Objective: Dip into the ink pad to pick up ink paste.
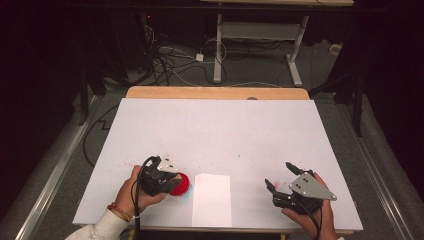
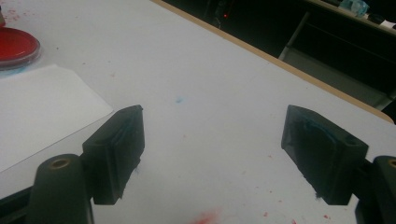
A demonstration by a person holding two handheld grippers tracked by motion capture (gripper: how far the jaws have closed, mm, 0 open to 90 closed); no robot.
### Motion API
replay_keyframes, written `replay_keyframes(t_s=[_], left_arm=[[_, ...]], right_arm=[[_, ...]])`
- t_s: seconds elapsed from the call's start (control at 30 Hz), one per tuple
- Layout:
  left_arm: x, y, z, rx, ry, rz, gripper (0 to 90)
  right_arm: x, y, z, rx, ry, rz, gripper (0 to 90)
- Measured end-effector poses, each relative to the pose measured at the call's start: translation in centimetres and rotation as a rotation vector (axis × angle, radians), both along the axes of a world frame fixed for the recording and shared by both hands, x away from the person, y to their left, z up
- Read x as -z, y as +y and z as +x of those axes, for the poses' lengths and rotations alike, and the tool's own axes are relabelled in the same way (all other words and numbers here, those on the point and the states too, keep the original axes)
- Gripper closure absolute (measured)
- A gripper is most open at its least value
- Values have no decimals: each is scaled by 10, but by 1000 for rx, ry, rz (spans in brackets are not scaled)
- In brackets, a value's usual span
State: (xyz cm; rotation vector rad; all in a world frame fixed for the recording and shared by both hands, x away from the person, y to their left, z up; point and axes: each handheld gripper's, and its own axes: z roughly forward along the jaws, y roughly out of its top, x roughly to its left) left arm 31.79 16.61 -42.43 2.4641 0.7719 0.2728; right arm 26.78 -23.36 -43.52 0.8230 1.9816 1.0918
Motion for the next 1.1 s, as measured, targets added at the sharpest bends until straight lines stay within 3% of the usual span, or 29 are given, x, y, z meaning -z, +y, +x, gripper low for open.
replay_keyframes(t_s=[0.33, 0.6, 0.87, 0.97, 1.1], left_arm=[[-9, 9, 2, -15, -22, -21, 735], [3, 3, 5, -3, -3, -17, 735], [17, -3, 7, 15, 24, 16, 735], [24, -6, 9, 25, 39, 47, 736], [26, -5, 11, 25, 48, 35, 736]], right_arm=[[0, 0, -1, -3, -3, -7, 219], [0, 1, -1, -5, -1, -5, 219], [1, 2, -1, -9, 5, -15, 224], [2, 2, -1, -5, 9, -26, 225], [1, 2, -1, -6, 8, -26, 225]])
